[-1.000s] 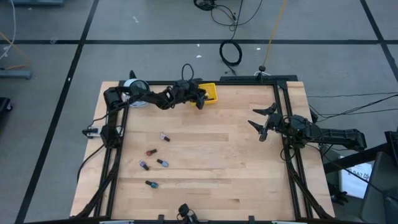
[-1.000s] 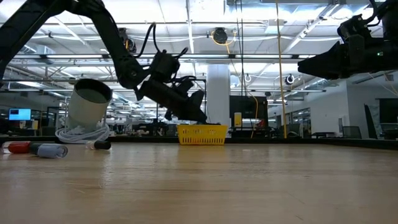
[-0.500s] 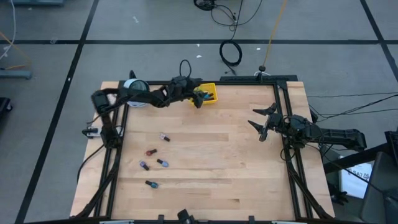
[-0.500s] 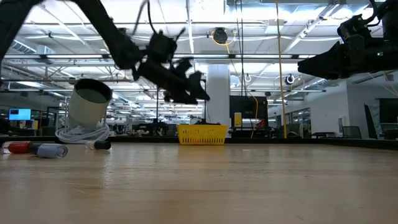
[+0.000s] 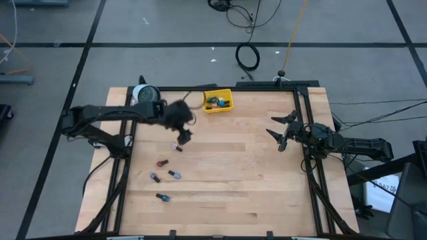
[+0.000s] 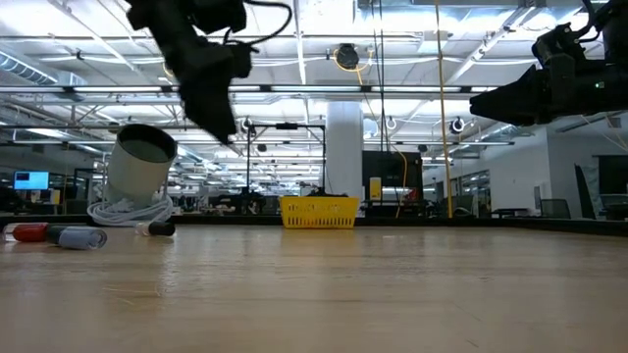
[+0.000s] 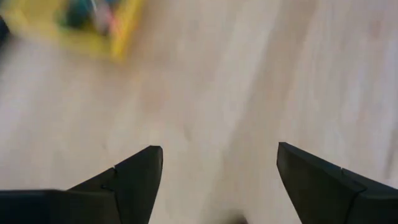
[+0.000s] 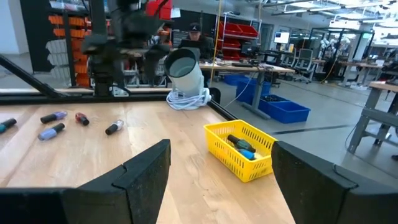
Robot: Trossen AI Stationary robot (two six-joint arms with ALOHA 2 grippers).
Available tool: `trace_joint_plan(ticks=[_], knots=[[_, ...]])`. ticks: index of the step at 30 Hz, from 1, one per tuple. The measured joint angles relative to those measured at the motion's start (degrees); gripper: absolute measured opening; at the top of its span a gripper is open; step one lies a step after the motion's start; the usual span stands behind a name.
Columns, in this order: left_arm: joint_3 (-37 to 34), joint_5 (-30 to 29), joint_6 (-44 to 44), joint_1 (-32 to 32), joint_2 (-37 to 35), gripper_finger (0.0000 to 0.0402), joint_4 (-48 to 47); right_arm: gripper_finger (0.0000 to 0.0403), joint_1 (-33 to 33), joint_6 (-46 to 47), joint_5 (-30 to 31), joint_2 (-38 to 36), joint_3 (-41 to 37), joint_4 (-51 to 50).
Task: Pick & Place Nail Polish
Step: Put the white nail polish bottle into the yellow bin
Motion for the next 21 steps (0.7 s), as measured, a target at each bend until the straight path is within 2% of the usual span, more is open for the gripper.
trace_joint_plan(ticks=[4, 10, 21], knots=[[-1.0, -0.6, -7.4, -4.6, 0.6, 0.0301, -4.3, 0.0267, 0.0, 2.0, 0.0, 0.0, 0.0, 0.0], [-7.0, -4.6, -9.7, -9.9, 1.4, 0.0300, -3.3, 0.0267, 0.0, 2.0, 0.0, 0.0, 0.0, 0.0], [-14.8, -5.7, -36.3, -12.6, 1.4, 0.0300, -0.3, 0.0267, 0.0, 1.9, 0.0, 0.0, 0.0, 0.0]])
